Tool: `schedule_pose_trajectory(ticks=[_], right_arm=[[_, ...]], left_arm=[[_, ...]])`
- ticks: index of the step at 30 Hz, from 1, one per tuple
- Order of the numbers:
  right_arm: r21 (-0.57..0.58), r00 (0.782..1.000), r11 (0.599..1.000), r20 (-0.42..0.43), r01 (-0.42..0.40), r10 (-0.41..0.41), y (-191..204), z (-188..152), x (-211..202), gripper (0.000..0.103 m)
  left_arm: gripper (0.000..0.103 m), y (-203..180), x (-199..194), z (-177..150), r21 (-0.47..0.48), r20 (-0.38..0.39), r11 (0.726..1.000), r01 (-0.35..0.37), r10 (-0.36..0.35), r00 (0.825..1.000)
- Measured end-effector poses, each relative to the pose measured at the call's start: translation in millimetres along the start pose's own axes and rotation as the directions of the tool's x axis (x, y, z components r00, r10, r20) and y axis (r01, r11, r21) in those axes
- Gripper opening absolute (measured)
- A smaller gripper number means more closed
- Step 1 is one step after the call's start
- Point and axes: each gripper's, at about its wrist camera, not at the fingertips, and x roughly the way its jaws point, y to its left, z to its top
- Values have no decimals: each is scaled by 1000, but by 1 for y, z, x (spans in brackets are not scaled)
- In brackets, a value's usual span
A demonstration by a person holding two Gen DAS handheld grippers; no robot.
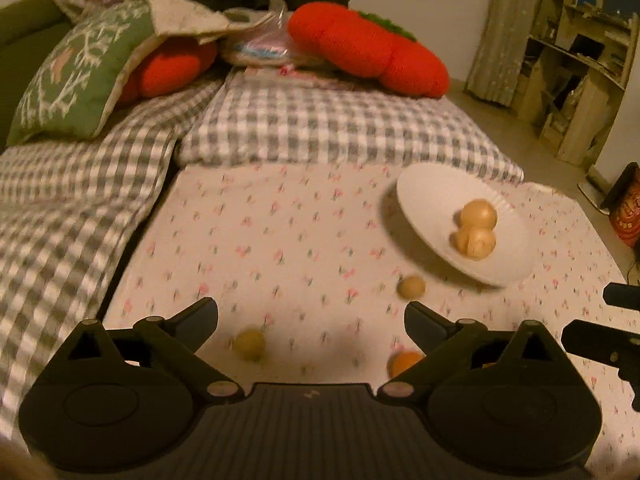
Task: Organize fruits
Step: 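Withdraw both tools from the plate toward the remaining fruit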
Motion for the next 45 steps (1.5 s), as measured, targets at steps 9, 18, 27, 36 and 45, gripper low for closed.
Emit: schedule_pose_trajectory(ticks=[9,18,27,36,45], right_arm=[[-49,990,997,-126,-63,56,12,-14,11,102],[-69,984,996,-173,-53,40,17,-23,23,99],[-55,983,998,-183,-13,3,15,-25,29,82],[92,988,995,-153,37,-23,-9,-18,27,72],[126,984,988,-167,85,-63,-19,-19,36,72]], left_arm=[[91,12,-9,-40,-77,-93,997,31,-38,995],[87,10,0,-65,-92,-161,996,15,-30,986],[72,3,12,-77,-74,-213,997,-1,-15,977],[63,4,16,-75,-105,-214,995,-1,-21,977],[47,9,24,-76,-164,-233,987,2,-40,972]])
